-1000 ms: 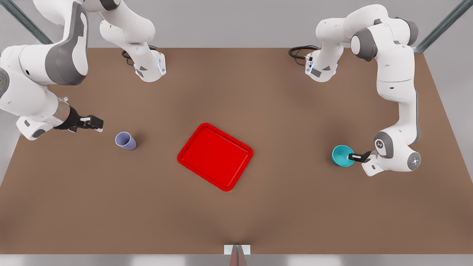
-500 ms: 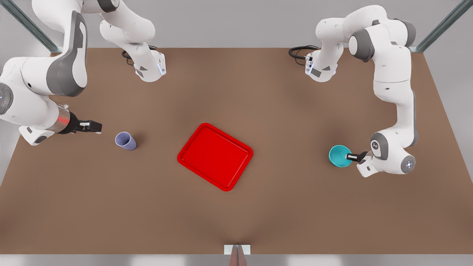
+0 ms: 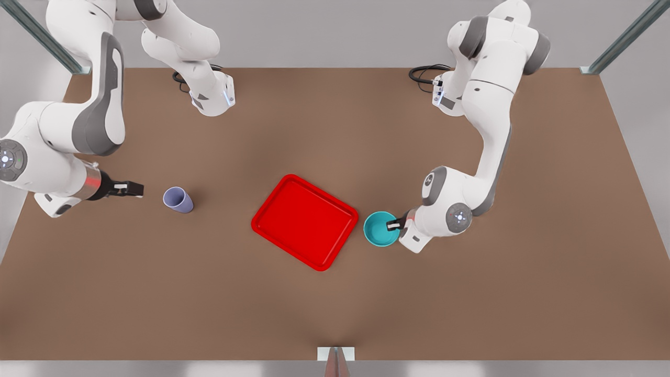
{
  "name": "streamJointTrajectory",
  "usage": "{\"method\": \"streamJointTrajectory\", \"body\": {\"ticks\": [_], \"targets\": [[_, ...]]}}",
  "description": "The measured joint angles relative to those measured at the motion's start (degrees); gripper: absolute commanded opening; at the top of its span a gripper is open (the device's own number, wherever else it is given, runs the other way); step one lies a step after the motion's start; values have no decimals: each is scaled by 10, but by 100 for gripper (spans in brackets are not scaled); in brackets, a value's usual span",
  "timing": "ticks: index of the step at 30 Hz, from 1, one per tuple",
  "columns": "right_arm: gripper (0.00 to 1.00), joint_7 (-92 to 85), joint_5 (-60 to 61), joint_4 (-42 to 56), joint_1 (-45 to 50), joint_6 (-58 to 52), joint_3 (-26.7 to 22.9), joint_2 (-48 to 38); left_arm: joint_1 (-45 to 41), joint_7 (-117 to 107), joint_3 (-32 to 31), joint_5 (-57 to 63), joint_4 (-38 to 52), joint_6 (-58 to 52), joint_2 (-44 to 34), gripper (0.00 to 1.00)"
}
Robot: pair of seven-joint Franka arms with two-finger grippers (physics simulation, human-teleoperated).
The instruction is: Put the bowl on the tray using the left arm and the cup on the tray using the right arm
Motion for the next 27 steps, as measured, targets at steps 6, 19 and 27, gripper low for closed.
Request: {"method": "streamJointTrajectory", "body": {"ticks": [6, 19, 27], "targets": [[100, -6, 7, -38, 0, 43, -17, 12, -92, -127, -1, -32, 43, 72, 47, 21], [100, -28, 9, -261, 0, 246, -41, 13, -133, -106, 1, -82, 61, 117, 118, 100], [100, -73, 10, -386, -3, 405, -60, 14, -128, -112, 18, -122, 95, 51, 109, 100]]}}
